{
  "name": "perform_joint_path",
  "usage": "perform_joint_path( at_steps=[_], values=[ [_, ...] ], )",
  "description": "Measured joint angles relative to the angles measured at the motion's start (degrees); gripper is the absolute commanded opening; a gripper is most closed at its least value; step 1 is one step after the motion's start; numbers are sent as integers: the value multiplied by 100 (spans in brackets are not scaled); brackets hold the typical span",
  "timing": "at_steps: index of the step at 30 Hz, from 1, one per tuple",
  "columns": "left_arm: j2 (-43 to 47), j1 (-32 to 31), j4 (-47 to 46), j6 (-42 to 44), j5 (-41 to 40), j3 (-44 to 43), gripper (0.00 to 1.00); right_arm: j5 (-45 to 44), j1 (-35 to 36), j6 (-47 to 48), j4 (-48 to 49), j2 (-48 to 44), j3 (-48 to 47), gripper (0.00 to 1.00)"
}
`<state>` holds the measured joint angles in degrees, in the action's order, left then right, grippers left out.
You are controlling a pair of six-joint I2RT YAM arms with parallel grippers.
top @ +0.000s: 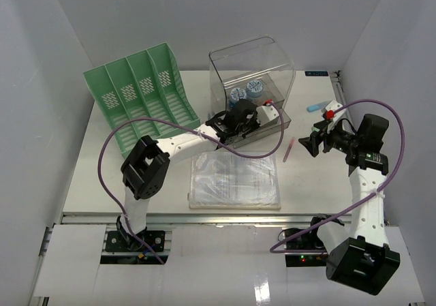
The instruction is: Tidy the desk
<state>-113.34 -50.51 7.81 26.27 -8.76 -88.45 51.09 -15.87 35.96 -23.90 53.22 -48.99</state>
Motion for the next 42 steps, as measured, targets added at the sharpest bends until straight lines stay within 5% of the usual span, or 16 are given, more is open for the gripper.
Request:
perform_joint_path(
  at_steps=[4, 5, 6, 8, 15, 17, 28, 36, 42],
  values=[
    [0, 14, 36, -88, -107, -32, 56, -69, -37, -19, 3, 158, 13, 86],
    [0, 14, 65, -150, -120, -32, 67, -119, -40, -67, 4, 219, 13, 88],
    [5, 12, 99, -226, -114, -31, 89, -185, -45, -138, 5, 297, 6, 88],
    [67, -10, 204, -451, 45, -10, 98, -377, -57, -369, 5, 545, -57, 91],
    [884, -93, 321, -1184, 516, 314, 98, -1019, -69, -1240, 17, 1728, -540, 97],
    [1309, -92, 283, -1371, 650, 583, 98, -1267, -65, -1493, 12, 2044, -748, 90],
    [4909, 227, 61, -2359, 883, 3309, 98, -3896, 483, -1621, -222, 4699, -2554, 96],
    [5756, 553, 118, -2365, 394, 4418, 98, -4631, 491, -1600, -931, 6368, -4223, 75],
    [5825, 766, 90, -2379, 333, 4486, 98, -4687, 491, -1607, -1460, 6931, -4633, 71]
  ],
)
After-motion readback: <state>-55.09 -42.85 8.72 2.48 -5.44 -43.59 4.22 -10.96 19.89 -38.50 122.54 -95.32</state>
